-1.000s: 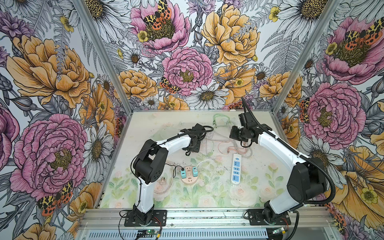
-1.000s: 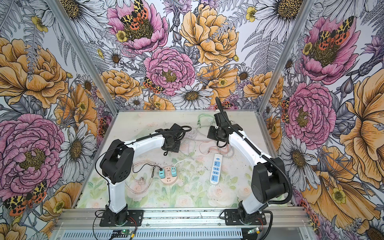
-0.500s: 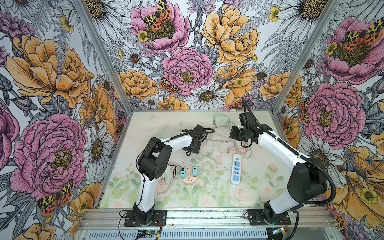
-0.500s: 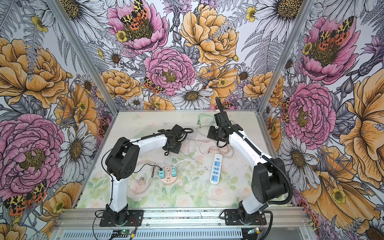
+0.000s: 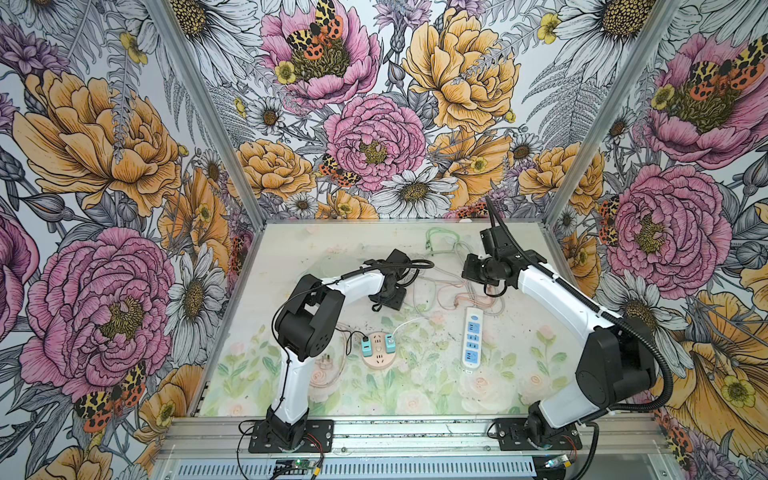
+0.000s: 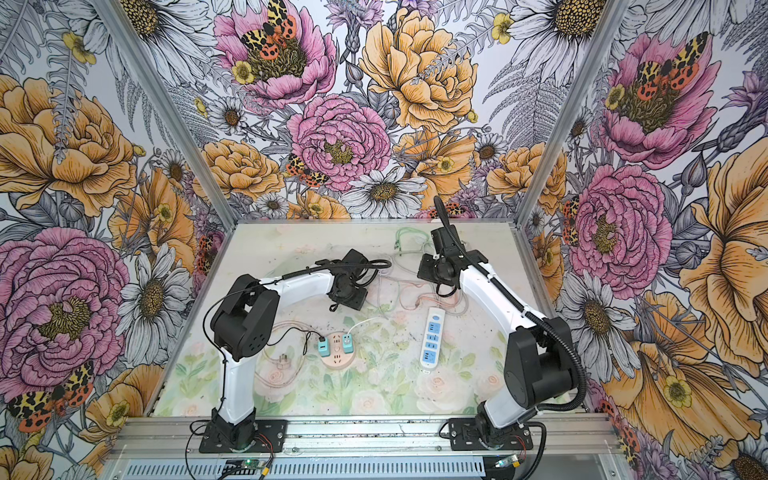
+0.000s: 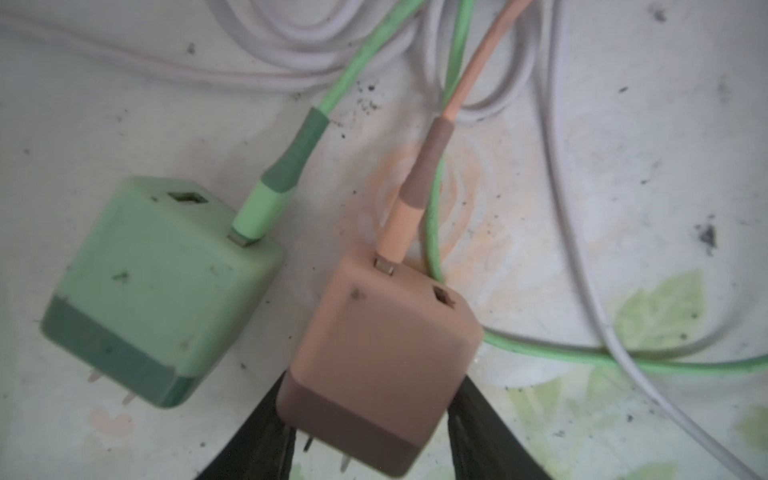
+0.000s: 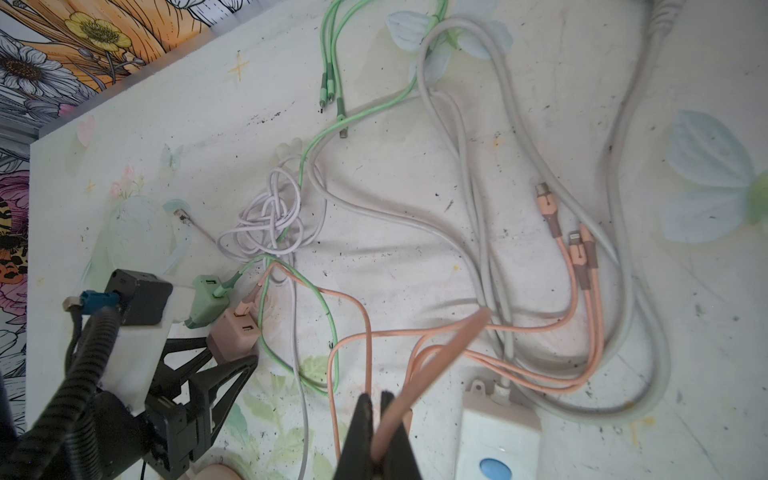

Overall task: Insert the plug
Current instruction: 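Lift pink charger with left gripper while right gripper holds the pink cable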

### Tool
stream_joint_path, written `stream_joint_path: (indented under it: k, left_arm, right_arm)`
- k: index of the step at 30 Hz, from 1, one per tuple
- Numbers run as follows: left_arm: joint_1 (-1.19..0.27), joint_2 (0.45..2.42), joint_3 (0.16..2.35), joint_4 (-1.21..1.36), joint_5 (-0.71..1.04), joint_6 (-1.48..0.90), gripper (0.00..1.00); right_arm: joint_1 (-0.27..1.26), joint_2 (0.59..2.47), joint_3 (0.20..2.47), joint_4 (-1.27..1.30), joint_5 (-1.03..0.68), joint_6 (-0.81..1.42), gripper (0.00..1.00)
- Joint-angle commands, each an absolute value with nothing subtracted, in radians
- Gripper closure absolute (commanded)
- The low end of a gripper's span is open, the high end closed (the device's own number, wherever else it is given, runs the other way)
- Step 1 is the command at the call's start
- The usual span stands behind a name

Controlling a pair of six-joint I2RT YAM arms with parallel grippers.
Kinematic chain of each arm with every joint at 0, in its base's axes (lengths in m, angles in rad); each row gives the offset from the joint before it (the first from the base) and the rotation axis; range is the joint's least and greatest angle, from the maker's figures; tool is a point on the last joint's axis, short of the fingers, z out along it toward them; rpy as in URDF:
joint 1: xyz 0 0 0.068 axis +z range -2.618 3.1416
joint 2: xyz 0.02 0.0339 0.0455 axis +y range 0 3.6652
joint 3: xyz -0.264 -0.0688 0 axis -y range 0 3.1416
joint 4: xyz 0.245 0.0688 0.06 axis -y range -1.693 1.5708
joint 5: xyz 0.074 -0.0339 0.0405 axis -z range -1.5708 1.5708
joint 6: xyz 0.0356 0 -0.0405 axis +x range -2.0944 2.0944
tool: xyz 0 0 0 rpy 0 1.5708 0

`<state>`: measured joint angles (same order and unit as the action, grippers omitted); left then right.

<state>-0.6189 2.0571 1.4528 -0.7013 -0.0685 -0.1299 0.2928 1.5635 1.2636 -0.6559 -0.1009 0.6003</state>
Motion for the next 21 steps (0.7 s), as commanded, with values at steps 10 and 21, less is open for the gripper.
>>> stream_joint_path:
  k: [10, 21]
  left_arm:
    - [-0.628, 2.065, 1.476, -0.655, -0.079, -0.101, 0.43]
    - [-0.621, 2.066, 1.463, -0.611, -0.115, -0.075, 0.39]
  right_arm:
    - [0.285, 1.516, 1.232, -0.657, -0.096, 0.588, 1.0]
    - [0.285, 1.514, 1.226, -0.657, -0.094, 0.588, 1.0]
